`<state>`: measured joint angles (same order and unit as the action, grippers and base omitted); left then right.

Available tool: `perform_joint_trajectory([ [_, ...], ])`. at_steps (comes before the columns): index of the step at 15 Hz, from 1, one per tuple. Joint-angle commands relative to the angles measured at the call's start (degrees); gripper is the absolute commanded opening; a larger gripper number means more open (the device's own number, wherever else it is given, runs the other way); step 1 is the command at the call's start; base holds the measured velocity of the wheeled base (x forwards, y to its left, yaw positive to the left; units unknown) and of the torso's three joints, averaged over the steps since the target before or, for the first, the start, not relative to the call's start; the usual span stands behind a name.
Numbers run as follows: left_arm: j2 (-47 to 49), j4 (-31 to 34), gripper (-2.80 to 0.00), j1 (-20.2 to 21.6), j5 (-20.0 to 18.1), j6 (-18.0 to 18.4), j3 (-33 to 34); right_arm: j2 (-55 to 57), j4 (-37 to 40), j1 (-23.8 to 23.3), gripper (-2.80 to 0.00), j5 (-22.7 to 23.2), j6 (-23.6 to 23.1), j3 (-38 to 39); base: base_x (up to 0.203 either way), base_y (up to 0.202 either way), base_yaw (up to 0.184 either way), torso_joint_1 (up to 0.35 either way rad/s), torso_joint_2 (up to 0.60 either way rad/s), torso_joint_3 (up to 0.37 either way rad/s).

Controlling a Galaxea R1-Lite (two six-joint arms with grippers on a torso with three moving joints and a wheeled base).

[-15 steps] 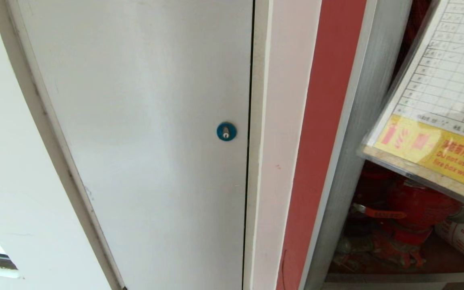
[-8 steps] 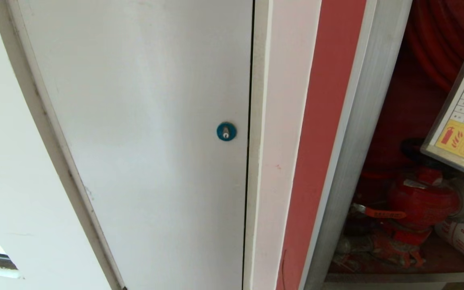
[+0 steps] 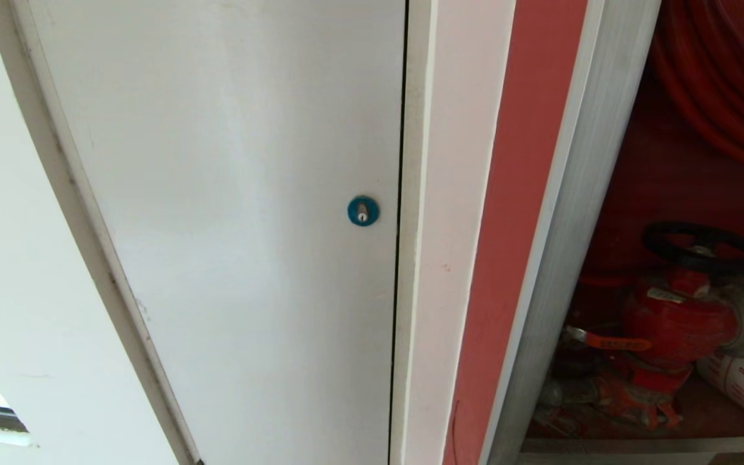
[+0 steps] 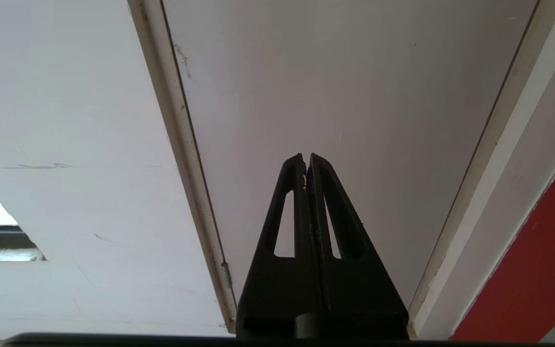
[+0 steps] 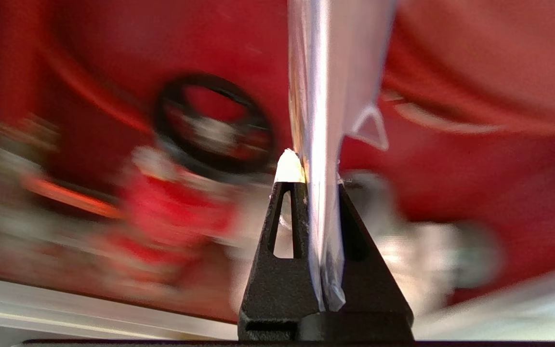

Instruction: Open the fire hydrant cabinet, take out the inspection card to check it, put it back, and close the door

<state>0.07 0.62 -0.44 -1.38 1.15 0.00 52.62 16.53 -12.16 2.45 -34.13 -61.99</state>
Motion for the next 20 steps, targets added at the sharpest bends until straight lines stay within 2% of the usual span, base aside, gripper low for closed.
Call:
perform_joint_trajectory([
  [1,0.01,-0.01,-2.80,0.00,-0.03,0.00,0.00,0.85,0.32,-2.95,-2.80,0.01,-10.39,-0.93,0.000,0.000,0.000,0.000,0.00,0.000],
  [6,0.01,-0.01,-2.80,0.00,-0.03,0.00,0.00,0.79,6.71,-3.97,-2.80,0.01,-36.44,-1.23,0.000,0.000,0.000,0.000,0.00,0.000],
  [8,0.01,-0.01,-2.80,0.00,-0.03,0.00,0.00,2.26,8.44,-5.34,-2.80,0.01,-44.64,-1.28,0.000,0.000,0.000,0.000,0.00,0.000],
  [9,0.01,-0.01,-2.80,0.00,-0.03,0.00,0.00,3.83,8.48,-6.93,-2.80,-0.02,-48.42,-1.33,0.000,0.000,0.000,0.000,0.00,0.000],
  [11,0.01,-0.01,-2.80,0.00,-0.03,0.00,0.00,6.84,8.43,-13.74,-2.80,0.23,-57.53,-2.79,0.000,0.000,0.000,0.000,0.00,0.000],
  [13,0.01,-0.01,-2.80,0.00,-0.03,0.00,0.00,11.34,6.67,-15.40,-2.80,0.66,-60.81,-4.77,0.000,0.000,0.000,0.000,0.00,0.000],
  [15,0.01,-0.01,-2.80,0.00,-0.03,0.00,0.00,14.21,2.58,-15.66,-2.80,0.49,-61.29,-5.22,0.000,0.000,0.000,0.000,0.00,0.000],
  [20,0.01,-0.01,-2.80,0.00,-0.03,0.00,0.00,20.69,-1.03,-15.60,-2.80,0.97,-61.27,-4.85,0.000,0.000,0.000,0.000,0.00,0.000],
])
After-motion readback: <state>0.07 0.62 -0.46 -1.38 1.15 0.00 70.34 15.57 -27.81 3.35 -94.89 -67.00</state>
